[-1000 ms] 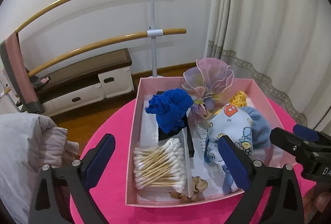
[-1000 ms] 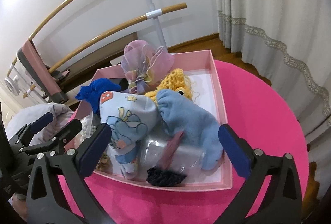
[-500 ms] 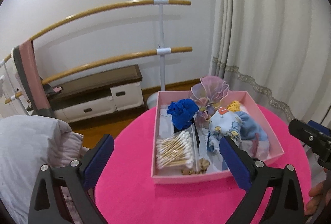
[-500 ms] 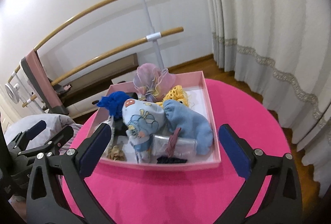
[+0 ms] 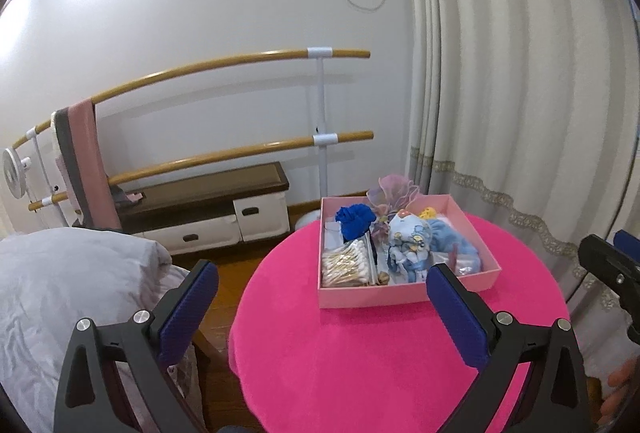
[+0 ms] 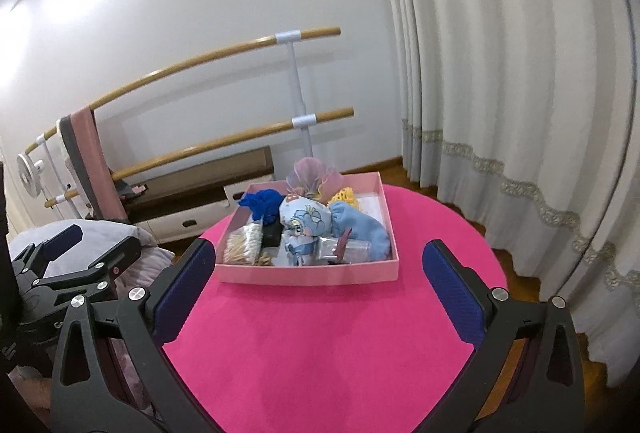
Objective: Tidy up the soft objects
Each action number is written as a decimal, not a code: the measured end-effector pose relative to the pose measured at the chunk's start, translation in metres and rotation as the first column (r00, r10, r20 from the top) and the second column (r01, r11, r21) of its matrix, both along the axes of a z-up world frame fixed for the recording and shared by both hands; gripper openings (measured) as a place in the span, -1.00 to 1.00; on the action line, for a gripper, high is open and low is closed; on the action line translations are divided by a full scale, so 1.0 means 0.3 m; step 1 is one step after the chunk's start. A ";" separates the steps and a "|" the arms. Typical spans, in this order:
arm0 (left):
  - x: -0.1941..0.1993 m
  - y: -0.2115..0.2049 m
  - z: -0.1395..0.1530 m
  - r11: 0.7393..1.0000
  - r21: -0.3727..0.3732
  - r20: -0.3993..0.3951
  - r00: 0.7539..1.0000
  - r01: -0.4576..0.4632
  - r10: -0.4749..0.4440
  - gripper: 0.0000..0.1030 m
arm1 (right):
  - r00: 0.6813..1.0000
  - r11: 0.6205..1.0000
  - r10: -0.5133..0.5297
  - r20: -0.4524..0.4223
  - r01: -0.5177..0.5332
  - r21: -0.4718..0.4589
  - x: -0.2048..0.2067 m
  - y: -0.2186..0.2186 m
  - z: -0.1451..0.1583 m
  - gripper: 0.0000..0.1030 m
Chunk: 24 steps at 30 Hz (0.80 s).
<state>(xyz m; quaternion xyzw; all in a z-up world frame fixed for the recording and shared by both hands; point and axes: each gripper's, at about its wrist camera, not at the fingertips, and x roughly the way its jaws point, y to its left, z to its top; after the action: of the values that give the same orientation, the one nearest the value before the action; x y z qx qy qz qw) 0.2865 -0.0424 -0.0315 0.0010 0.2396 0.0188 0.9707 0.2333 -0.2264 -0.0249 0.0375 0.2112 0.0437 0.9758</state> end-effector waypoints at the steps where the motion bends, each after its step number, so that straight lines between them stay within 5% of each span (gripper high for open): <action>1: -0.039 -0.001 0.007 1.000 0.000 0.005 1.000 -0.001 0.001 1.00 | 1.000 1.000 -0.001 0.007 0.001 -0.003 -0.028 0.004 0.004 1.00; 12: -0.382 -0.001 0.043 1.000 0.005 0.060 0.998 0.014 -0.015 1.00 | 0.997 0.999 -0.029 0.069 0.030 -0.019 -0.293 0.054 -0.007 1.00; 24: -0.617 -0.035 0.028 1.000 0.025 0.101 0.995 0.016 -0.019 1.00 | 0.993 0.997 -0.038 0.115 0.045 -0.056 -0.391 0.116 -0.005 1.00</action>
<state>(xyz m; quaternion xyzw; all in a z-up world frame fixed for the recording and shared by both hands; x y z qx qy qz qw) 0.1014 -0.0529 -0.0230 0.0138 0.1898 0.0133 0.9816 0.1159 -0.1916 -0.0264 0.0106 0.1557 0.0194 0.9876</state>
